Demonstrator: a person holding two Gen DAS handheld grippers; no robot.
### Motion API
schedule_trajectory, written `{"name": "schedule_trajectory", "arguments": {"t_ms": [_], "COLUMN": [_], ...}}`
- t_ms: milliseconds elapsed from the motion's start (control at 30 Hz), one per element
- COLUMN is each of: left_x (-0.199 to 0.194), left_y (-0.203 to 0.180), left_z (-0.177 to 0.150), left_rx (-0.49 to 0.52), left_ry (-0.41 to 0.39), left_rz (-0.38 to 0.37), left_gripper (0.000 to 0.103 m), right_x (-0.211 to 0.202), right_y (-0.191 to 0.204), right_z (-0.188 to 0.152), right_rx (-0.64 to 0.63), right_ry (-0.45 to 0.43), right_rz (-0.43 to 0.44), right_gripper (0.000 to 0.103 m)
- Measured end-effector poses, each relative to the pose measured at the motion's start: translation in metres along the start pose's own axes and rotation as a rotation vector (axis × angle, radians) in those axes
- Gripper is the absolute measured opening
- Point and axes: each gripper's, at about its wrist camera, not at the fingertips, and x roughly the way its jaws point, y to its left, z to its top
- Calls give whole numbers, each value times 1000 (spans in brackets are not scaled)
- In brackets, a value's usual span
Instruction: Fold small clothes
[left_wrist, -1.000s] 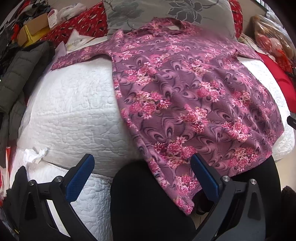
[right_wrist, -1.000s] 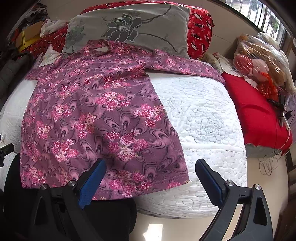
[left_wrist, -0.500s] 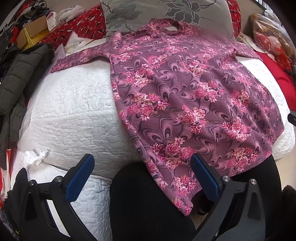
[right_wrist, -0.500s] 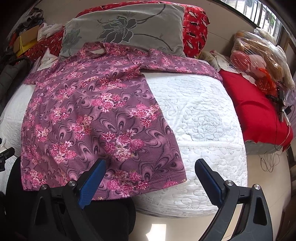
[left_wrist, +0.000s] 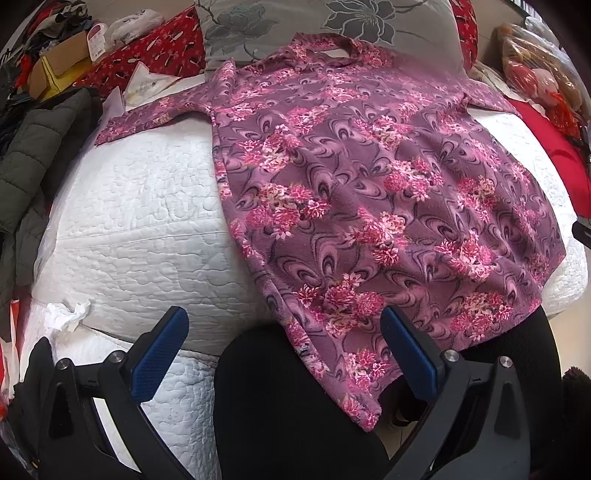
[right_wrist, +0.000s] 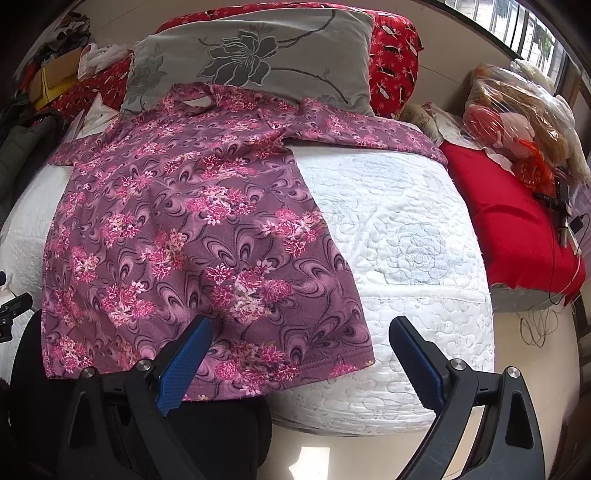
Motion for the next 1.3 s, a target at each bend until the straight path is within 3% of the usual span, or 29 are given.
{"name": "schedule_trajectory", "arguments": {"t_ms": [867, 1033, 1200, 1267, 1300], "left_x": [22, 40, 66, 73, 76], "left_y": [8, 25, 20, 12, 8], "left_z": [4, 7, 3, 2, 1], "left_rx": [-28, -87, -94, -94, -85], "left_ry": [68, 153, 266, 290, 306], "left_rz": [-17, -28, -83, -139, -168], "left_gripper": [103, 103, 102, 83, 52], "right_x": [14, 27, 64, 83, 90], "right_y": [-2, -11, -26, -29, -28], "right_z": [4, 5, 4, 1, -1], "right_rx": [13, 24, 64, 61, 57], "right_ry": [20, 44, 135, 183, 207], "right_rz": [10, 7, -3, -11, -4], "right_gripper": [96, 96, 95, 84, 79]}}
